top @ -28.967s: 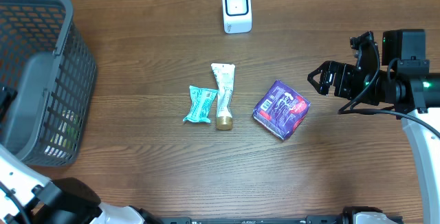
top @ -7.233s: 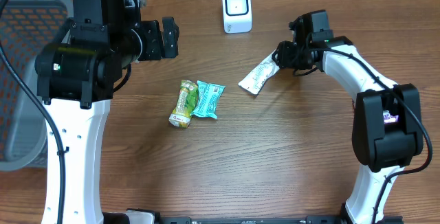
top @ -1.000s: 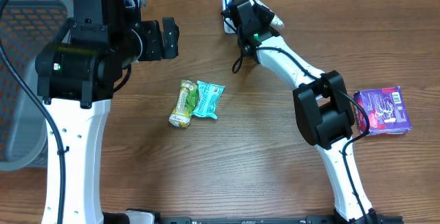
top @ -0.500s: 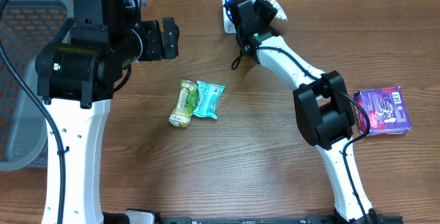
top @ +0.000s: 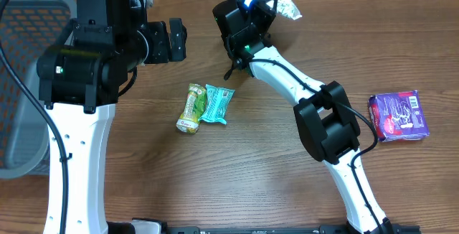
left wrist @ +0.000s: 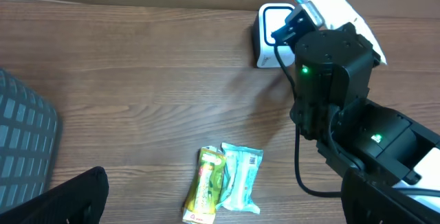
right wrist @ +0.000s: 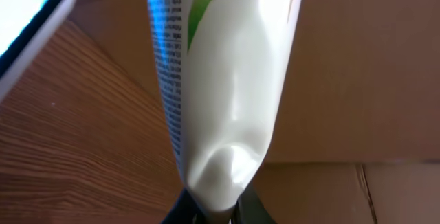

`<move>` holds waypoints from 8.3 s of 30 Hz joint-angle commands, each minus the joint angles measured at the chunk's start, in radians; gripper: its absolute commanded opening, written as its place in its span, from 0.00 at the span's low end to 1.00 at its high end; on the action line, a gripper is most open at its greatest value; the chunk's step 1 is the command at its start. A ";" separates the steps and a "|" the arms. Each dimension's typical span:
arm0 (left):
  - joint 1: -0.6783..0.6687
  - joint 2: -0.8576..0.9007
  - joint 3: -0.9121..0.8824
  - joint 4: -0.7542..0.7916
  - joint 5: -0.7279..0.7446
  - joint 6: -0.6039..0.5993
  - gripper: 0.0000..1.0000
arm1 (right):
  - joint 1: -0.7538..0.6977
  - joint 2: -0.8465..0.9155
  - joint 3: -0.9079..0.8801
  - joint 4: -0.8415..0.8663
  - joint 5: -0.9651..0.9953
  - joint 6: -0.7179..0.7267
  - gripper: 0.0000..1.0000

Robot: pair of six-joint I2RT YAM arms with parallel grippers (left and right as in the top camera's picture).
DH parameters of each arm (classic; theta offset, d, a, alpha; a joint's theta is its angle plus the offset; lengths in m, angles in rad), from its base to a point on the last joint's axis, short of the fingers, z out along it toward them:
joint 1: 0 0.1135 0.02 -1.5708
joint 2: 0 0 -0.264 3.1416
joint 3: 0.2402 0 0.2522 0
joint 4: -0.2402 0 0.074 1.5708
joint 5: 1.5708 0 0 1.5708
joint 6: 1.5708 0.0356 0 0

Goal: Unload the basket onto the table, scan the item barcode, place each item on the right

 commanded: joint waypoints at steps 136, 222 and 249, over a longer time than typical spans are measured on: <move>0.004 0.005 0.001 0.004 -0.003 0.008 0.99 | -0.185 -0.577 -0.761 -0.574 -1.664 0.598 0.04; 0.004 0.005 0.001 0.004 -0.003 0.008 1.00 | -0.258 -0.374 -0.873 -0.083 -1.774 1.790 0.54; 0.004 0.005 0.001 0.004 -0.003 0.008 1.00 | -0.368 -0.510 -0.811 -0.527 -1.554 0.753 0.04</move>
